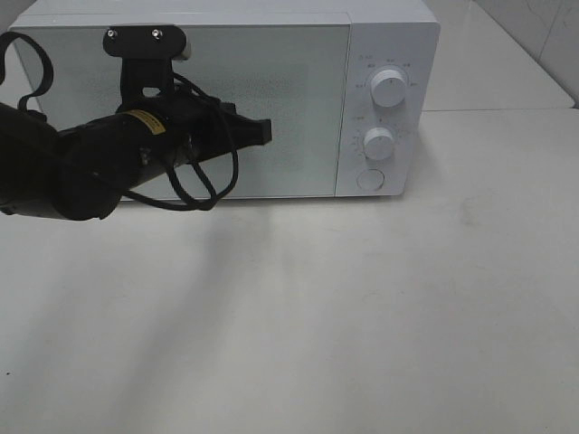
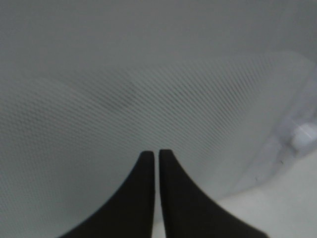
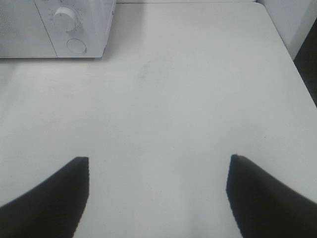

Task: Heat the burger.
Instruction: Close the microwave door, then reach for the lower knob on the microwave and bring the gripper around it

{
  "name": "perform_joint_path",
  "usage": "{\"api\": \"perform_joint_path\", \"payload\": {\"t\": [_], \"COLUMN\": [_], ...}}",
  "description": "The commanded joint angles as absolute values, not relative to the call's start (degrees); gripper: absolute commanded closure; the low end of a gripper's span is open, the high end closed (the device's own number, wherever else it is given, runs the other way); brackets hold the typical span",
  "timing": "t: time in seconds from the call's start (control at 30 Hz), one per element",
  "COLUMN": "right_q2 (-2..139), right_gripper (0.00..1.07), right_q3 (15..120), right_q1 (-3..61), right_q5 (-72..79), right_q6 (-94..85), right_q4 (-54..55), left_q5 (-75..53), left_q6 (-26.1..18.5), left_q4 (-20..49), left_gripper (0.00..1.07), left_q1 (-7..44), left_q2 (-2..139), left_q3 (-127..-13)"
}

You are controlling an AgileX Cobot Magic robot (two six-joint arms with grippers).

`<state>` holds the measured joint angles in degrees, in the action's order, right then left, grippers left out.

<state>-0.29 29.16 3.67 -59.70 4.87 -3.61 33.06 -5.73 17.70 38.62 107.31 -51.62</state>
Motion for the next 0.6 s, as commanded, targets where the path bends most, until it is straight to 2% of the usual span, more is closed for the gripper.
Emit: {"api": "perform_joint_path", "payload": {"t": [0.03, 0.07, 0.1, 0.17, 0.3, 0.37, 0.5, 0.57, 0.6], "right_q2": [-1.7, -1.7, -1.7, -1.7, -1.7, -1.7, -1.7, -1.7, -1.7], "right_gripper": [0.32, 0.32, 0.32, 0.32, 0.32, 0.32, 0.32, 0.32, 0.32], "right_q3": [29.1, 29.1, 29.1, 29.1, 29.1, 29.1, 29.1, 29.1, 29.1], "right_q1": [3.4, 3.4, 3.4, 3.4, 3.4, 3.4, 3.4, 3.4, 3.4], "right_q5": [-59.5, -59.5, -59.5, -59.5, -59.5, -59.5, -59.5, -59.5, -59.5], "right_q6": [5.1, 5.1, 5.1, 5.1, 5.1, 5.1, 5.1, 5.1, 5.1], "right_q4": [-3.6, -3.6, -3.6, -3.6, -3.6, -3.6, -3.6, -3.6, -3.6], "left_q5": [24.5, 19.0, 19.0, 10.5, 3.6, -4.6, -12.5, -21.5, -21.5], "left_q6": [-5.7, -5.7, -5.7, -5.6, -5.7, -5.7, -5.7, -5.7, -5.7], "left_q4": [18.0, 18.0, 18.0, 18.0, 17.2, 15.4, 13.5, 12.5, 12.5], "left_gripper": [0.72, 0.41, 0.41, 0.05, 0.08, 0.08, 0.08, 0.09, 0.09], "left_q1": [40.0, 40.2, 40.2, 40.2, 40.2, 40.1, 39.8, 39.6, 39.6], "left_q2": [104.5, 103.1, 103.1, 101.1, 99.2, 97.1, 94.9, 91.7, 91.7], "left_q3": [-50.4, -50.4, -50.4, -50.4, -50.4, -50.4, -50.4, -50.4, -50.4]}}
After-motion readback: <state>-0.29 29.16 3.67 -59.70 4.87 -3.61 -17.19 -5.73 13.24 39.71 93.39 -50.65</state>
